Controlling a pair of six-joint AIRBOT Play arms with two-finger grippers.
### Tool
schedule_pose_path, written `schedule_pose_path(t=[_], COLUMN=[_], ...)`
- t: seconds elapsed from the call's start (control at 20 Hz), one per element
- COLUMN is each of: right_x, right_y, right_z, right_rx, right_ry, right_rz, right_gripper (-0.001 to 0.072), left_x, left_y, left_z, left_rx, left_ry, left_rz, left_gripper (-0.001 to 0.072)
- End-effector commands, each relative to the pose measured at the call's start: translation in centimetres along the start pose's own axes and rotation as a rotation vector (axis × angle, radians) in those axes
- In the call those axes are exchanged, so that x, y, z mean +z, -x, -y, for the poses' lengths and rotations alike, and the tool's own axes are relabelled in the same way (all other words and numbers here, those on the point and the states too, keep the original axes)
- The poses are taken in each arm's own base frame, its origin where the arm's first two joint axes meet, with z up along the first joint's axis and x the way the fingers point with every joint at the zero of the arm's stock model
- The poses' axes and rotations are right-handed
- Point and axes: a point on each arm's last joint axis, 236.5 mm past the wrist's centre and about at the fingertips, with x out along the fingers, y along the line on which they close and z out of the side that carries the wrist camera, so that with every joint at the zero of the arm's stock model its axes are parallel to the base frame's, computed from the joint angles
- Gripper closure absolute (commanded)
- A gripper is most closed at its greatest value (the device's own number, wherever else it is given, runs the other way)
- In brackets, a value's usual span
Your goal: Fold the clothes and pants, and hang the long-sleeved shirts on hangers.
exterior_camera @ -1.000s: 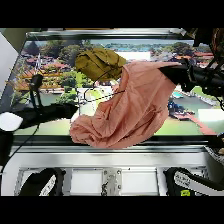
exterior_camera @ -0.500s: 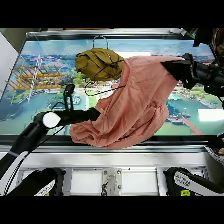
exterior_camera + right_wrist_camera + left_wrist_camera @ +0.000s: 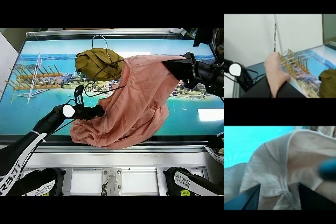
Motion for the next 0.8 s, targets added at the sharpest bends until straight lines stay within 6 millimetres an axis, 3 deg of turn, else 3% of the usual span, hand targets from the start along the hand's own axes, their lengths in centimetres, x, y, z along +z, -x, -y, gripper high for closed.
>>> schedule_pose_path(t=[0.0, 0.1, 0.2, 0.3, 0.4, 0.5, 0.75], right_x=[0.0, 0.0, 0.0, 0.0, 0.1, 0.2, 1.8], right_y=[0.0, 0.0, 0.0, 0.0, 0.0, 0.4, 1.8], right_z=[-0.1, -0.1, 0.0, 0.0, 0.0, 0.2, 1.0], right_rx=[0.001, 0.002, 0.001, 0.001, 0.000, -0.013, -0.097], right_ry=[-0.003, -0.003, -0.004, -0.004, -0.003, -0.001, 0.032], right_rz=[0.000, 0.000, 0.000, 0.000, 0.001, 0.003, 0.016], right_gripper=[0.0708, 0.0708, 0.0708, 0.0708, 0.0708, 0.0708, 0.0708], left_x=[-0.4, -0.8, -1.1, -1.5, -1.6, -0.1, 4.6], left_y=[-0.9, -0.9, -0.9, -0.9, -0.7, 0.7, 7.8], left_z=[-0.6, -0.7, -0.7, -0.8, -0.7, -0.5, -1.5], left_rx=[0.016, 0.019, 0.021, 0.022, 0.020, 0.005, 0.002], left_ry=[0.018, 0.014, 0.015, -0.007, -0.005, 0.002, -0.008], left_rz=[-0.026, -0.043, -0.055, -0.073, -0.074, -0.025, 0.153], left_gripper=[0.0220, 0.0444, 0.0449, 0.0700, 0.0701, 0.0701, 0.0701])
